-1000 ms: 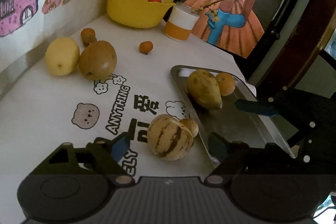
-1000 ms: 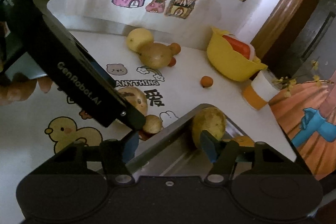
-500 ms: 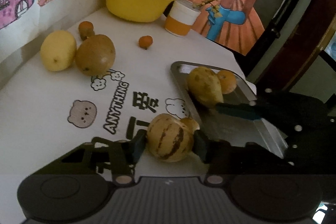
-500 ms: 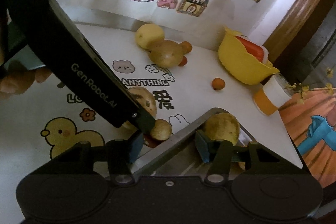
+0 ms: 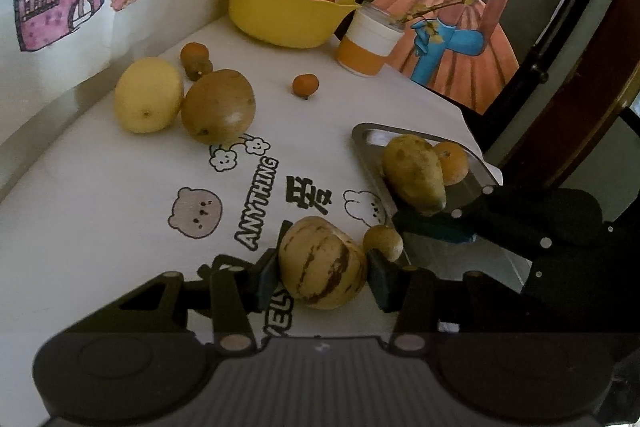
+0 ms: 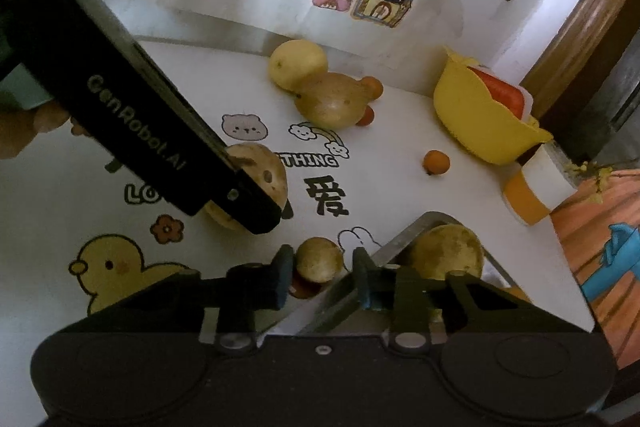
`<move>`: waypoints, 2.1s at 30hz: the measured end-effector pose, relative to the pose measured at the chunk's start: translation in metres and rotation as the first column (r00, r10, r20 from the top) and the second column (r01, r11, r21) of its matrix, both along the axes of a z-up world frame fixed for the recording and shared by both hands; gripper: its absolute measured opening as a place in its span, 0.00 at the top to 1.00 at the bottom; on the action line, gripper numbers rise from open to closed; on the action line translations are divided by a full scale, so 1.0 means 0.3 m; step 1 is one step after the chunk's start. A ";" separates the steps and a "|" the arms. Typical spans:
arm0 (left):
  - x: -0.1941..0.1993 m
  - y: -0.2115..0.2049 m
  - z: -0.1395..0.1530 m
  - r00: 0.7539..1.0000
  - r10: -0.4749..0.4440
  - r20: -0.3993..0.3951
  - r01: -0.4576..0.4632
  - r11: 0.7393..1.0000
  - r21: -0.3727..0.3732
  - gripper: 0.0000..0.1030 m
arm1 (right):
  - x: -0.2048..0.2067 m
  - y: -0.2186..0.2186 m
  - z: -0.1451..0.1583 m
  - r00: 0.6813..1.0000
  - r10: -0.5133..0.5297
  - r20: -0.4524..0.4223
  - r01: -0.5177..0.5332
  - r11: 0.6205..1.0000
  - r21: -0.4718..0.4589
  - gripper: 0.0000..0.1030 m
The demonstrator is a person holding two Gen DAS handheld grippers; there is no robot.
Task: Organize fruits
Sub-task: 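Grasp a small brown potato with the right tool while the left tool grasps the striped pepino, then lower the potato and pepino onto the metal tray while both tools open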
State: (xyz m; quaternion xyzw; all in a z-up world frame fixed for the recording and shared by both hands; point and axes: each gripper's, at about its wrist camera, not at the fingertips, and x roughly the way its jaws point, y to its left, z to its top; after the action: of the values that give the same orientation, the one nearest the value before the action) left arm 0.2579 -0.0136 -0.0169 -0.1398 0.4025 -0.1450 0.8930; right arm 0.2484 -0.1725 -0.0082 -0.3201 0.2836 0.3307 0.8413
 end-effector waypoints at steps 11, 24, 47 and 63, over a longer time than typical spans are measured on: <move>-0.020 -0.005 0.011 1.000 0.016 -0.002 -0.016 1.000 0.002 0.51 | -0.049 -0.032 0.028 1.000 -0.030 -0.001 0.030 0.996 0.084 0.73; -0.052 -0.124 0.055 0.998 -0.032 0.050 0.034 0.998 -0.048 0.51 | -0.115 -0.202 0.104 0.985 -0.167 0.047 0.156 0.972 0.175 0.73; 0.092 -0.371 0.003 0.996 -0.084 0.012 0.083 0.996 0.011 0.51 | 0.128 -0.430 0.004 0.955 -0.295 0.002 0.290 0.938 0.191 0.73; 0.090 -0.379 0.012 0.996 -0.090 0.004 0.090 0.995 0.035 0.46 | 0.128 -0.427 -0.003 0.954 -0.300 -0.001 0.295 0.940 0.172 0.57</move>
State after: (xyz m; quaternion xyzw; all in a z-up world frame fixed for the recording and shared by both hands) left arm 0.2850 -0.1272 -0.0134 -0.1058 0.4082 -0.1785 0.8890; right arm 0.2867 -0.3007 -0.0091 -0.2045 0.2889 0.2188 0.9093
